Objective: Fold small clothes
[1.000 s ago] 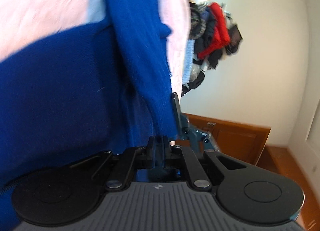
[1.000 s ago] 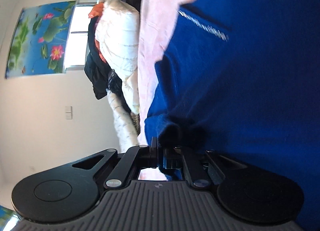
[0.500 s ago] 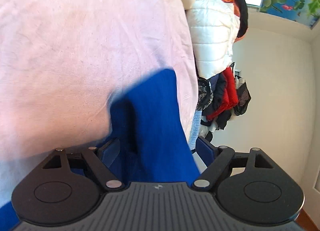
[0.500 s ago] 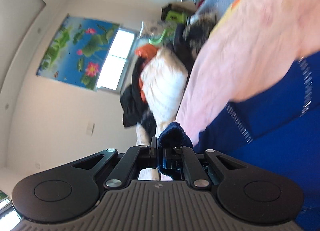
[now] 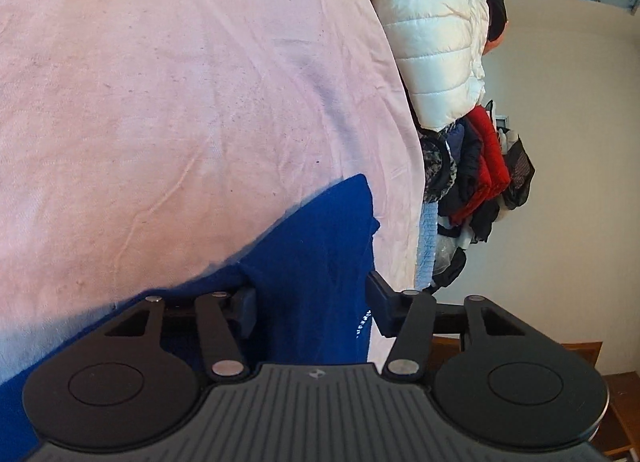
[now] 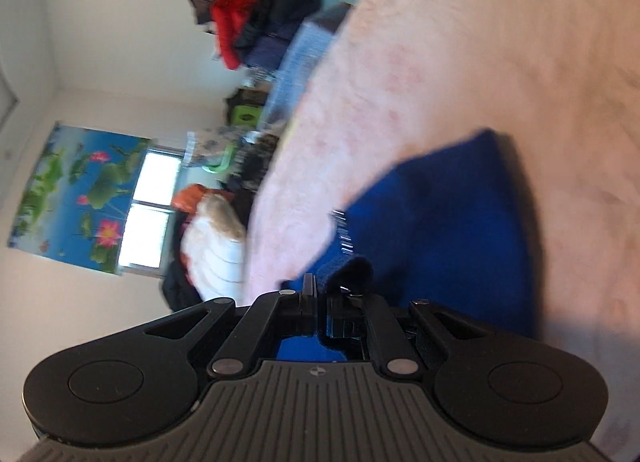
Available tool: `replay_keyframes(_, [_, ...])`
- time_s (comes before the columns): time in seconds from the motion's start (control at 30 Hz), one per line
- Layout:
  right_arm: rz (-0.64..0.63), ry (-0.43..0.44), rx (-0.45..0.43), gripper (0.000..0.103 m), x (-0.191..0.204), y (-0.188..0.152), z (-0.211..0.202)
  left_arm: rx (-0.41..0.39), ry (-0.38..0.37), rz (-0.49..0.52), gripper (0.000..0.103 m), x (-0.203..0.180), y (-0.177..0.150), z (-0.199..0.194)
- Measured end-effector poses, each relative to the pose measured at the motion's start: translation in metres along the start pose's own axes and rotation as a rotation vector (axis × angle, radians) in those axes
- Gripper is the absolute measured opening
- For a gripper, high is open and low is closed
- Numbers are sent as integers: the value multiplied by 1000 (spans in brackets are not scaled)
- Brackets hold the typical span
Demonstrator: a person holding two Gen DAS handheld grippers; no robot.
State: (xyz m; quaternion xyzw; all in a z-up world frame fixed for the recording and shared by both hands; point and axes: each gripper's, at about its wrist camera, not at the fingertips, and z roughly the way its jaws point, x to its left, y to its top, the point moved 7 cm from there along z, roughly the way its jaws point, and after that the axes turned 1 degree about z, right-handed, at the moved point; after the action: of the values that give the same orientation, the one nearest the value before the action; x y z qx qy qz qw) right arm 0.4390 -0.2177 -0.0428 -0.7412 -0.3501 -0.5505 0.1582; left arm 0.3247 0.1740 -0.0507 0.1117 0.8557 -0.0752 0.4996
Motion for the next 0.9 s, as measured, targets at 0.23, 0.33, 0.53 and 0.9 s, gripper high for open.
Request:
replay_keyframes(0.23, [59, -133, -33, 10, -51, 17, -16, -2, 50, 51, 37, 8, -5, 6])
replay_keyframes(0.33, [49, -146, -24, 10, -58, 9, -11, 2, 58, 63, 35, 8, -4, 8])
replay_keyframes(0.53, [106, -129, -24, 41, -62, 11, -22, 101, 47, 204, 65, -8, -20, -17])
replay_keyframes(0.9, [-62, -230, 84, 17, -40, -13, -16, 36, 212, 842, 77, -80, -57, 37])
